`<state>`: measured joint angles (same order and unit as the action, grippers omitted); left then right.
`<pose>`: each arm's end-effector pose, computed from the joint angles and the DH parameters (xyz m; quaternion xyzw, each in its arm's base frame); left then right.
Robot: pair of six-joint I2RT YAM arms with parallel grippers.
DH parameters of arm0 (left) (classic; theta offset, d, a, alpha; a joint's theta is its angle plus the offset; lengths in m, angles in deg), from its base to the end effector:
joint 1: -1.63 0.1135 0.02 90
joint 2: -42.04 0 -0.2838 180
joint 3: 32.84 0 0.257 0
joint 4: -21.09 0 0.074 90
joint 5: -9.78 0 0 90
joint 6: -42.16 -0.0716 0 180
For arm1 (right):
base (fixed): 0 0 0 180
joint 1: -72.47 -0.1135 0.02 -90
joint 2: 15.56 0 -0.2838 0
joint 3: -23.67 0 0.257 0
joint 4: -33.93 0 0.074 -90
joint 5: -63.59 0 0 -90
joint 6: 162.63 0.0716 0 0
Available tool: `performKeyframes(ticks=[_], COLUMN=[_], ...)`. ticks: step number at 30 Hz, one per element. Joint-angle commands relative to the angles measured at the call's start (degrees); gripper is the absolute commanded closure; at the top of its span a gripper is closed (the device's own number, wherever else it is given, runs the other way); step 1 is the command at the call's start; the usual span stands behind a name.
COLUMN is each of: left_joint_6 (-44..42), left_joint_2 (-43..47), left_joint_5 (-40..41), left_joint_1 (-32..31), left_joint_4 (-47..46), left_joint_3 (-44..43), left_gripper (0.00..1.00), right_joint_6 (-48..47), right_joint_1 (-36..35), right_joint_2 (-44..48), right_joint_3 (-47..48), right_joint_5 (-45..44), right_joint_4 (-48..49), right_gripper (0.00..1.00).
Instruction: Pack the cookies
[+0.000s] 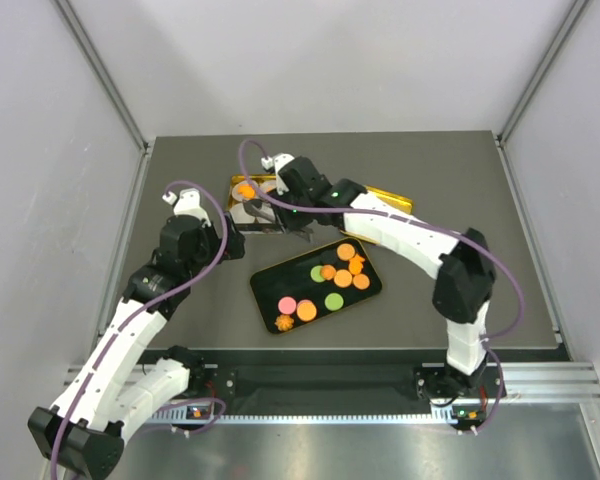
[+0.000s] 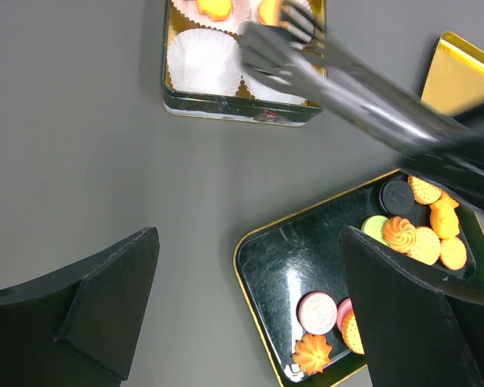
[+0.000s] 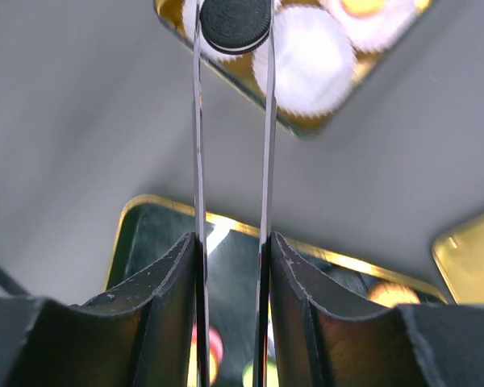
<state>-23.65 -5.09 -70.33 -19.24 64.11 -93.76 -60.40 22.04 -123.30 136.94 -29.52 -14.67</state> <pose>0.1937 -0.0607 0.3122 -0.0685 0.8578 -0.1244 0.4940 0.3015 0.3587 0.3092 -0.2898 0.8700 0.1857 0.3529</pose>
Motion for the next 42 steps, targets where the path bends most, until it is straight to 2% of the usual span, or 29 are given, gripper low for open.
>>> performKeyframes(ticks=[1,6,16,25,33,42], left_joint_6=[0.5,0.5,0.5,0.5,0.4,0.5], left_joint_2=[1.1,1.9,2.1,1.8,1.7,2.3], left_joint_5=[-0.4,-0.6,-0.7,-0.8,-0.8,-1.3], left_joint_1=[0.5,0.6,0.6,0.7,0.8,0.9], left_joint_4=[-3.6,-3.6,-3.7,-3.8,-3.7,-4.1], left_joint_3=[0.3,0.5,0.6,0.5,0.5,0.7], left_gripper=[0.02,0.02,0.02,0.02,0.02,0.02], right_joint_6=[0.7,1.4,2.0,1.6,1.4,1.2], right_joint_1=[0.2,0.2,0.2,0.3,0.5,2.0], right_joint_2=[-4.9,-10.7,-14.5,-15.1,-14.8,-9.0], right_joint_3=[7.9,11.1,13.0,12.8,12.9,10.9], right_joint_5=[2.1,2.0,2.6,1.9,2.0,1.6], right_joint_4=[5.8,7.3,8.0,7.9,7.9,7.3], right_gripper=[0.68,0.68,0.63,0.58,0.5,0.52])
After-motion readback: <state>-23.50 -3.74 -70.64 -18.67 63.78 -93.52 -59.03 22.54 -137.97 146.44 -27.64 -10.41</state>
